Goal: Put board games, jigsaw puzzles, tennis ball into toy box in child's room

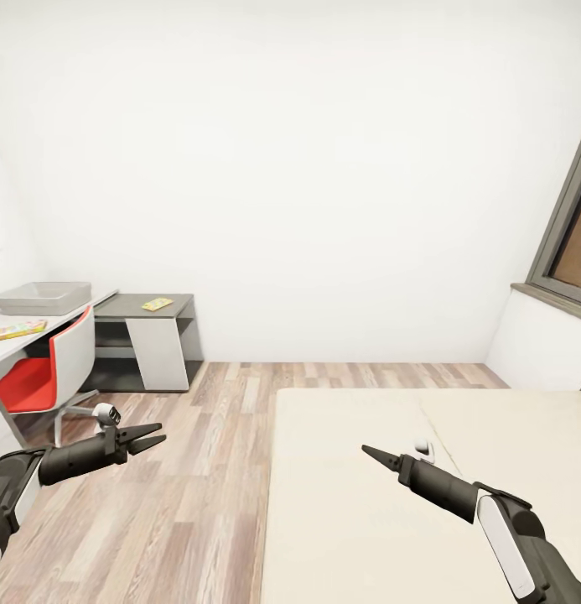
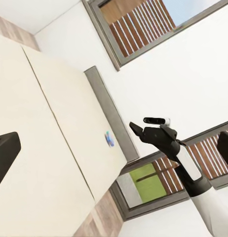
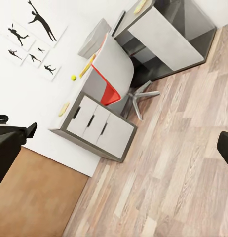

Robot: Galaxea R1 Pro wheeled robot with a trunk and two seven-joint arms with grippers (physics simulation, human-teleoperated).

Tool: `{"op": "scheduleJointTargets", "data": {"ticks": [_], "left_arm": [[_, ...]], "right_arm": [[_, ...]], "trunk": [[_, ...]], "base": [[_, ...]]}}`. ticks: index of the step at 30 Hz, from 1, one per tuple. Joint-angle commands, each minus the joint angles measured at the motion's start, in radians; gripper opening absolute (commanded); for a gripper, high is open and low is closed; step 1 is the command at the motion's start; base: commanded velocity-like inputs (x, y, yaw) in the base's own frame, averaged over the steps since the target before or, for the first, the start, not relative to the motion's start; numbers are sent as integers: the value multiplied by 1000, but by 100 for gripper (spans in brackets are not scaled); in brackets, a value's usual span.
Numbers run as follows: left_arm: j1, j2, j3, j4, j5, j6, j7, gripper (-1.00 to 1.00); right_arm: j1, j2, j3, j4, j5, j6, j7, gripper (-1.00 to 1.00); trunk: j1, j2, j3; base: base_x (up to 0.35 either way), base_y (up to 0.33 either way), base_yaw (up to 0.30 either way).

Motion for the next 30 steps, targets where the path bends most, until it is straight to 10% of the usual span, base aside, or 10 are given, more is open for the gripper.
{"op": "scheduleJointTargets", "data": {"ticks": [1,30], "left_arm": [[-1,0,0,0,-1,11,-4,100],[-1,0,1,0,-3,12,-4,100]], "right_arm": [[-1,0,-1,0,-4,6,1,100],[-1,1,-1,2,-2,5,0,100]], "trunk": [[1,-2,-2],[1,-2,-2]], "base": [[0,-292,0],[0,-212,0]]}}
